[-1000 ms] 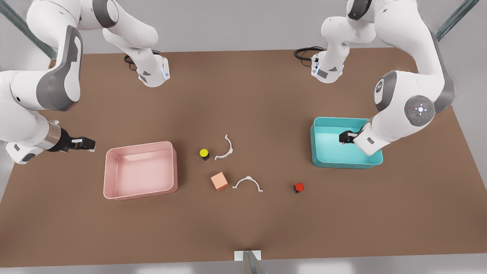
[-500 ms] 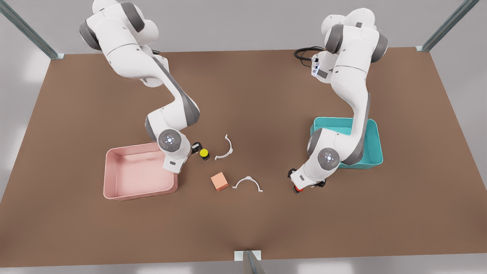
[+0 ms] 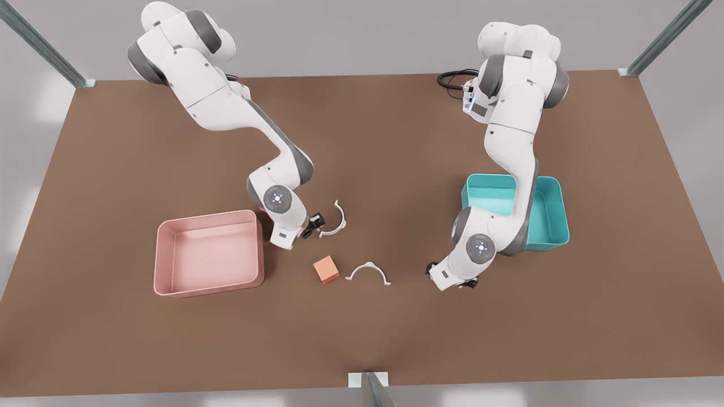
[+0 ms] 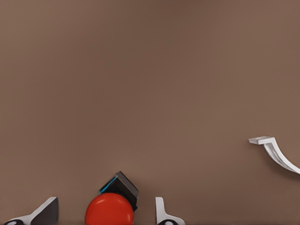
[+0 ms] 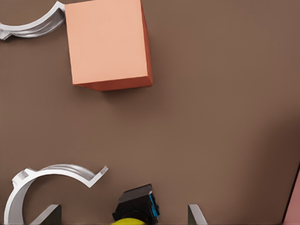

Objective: Place the red button in the blue storage box with the left arm, and place the yellow button in the pink storage box with the right arm

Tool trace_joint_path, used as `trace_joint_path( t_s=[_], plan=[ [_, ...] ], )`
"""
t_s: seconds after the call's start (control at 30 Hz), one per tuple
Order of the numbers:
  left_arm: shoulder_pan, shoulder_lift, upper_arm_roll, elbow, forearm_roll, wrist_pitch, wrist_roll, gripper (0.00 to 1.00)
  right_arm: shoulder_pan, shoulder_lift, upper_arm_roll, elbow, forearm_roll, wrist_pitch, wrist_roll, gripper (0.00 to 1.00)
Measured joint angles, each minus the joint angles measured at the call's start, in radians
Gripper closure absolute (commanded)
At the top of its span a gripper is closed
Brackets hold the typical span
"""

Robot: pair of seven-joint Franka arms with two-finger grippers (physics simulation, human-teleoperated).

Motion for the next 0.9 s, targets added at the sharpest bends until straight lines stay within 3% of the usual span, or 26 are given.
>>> trace_joint_path(
  t_s=[0.1, 0.17, 0.27, 0.3, 0.33, 0.43, 0.57, 0.7, 0.9],
  plan=[
    [0.000, 0.010, 0.000, -0.004, -0.001, 0.006, 0.003, 0.03, 0.000, 0.007, 0.002, -0.027, 0.000, 0.028, 0.021, 0.00],
    [0.000, 0.016, 0.000, -0.007, 0.000, 0.008, 0.005, 0.25, 0.000, 0.014, 0.002, -0.039, -0.001, 0.042, 0.033, 0.00],
    [0.000, 0.021, 0.000, -0.008, 0.000, 0.011, 0.007, 0.36, -0.002, 0.033, 0.002, -0.042, -0.015, 0.058, 0.049, 0.00],
    [0.000, 0.021, 0.000, -0.008, 0.000, 0.011, 0.008, 0.41, -0.002, 0.038, 0.002, -0.042, -0.023, 0.064, 0.054, 0.05],
    [0.000, 0.021, 0.000, -0.008, 0.000, 0.012, 0.008, 0.44, -0.002, 0.042, 0.002, -0.042, -0.028, 0.069, 0.058, 0.17],
    [0.000, 0.021, 0.000, -0.008, 0.005, 0.014, 0.006, 0.53, -0.001, 0.046, 0.002, -0.053, -0.045, 0.080, 0.070, 0.19],
    [0.001, -0.006, 0.000, -0.006, 0.011, 0.011, -0.002, 0.54, 0.000, 0.039, 0.002, -0.091, -0.055, 0.089, 0.083, 0.19],
    [0.022, -0.125, 0.005, -0.010, 0.014, -0.069, -0.004, 0.54, 0.001, 0.036, 0.002, -0.099, -0.059, 0.093, 0.094, 0.42],
    [0.228, -0.488, 0.006, -0.359, 0.014, -0.192, 0.072, 0.53, -0.009, -0.017, 0.001, -0.089, -0.062, 0.095, 0.101, 0.45]
  ],
)
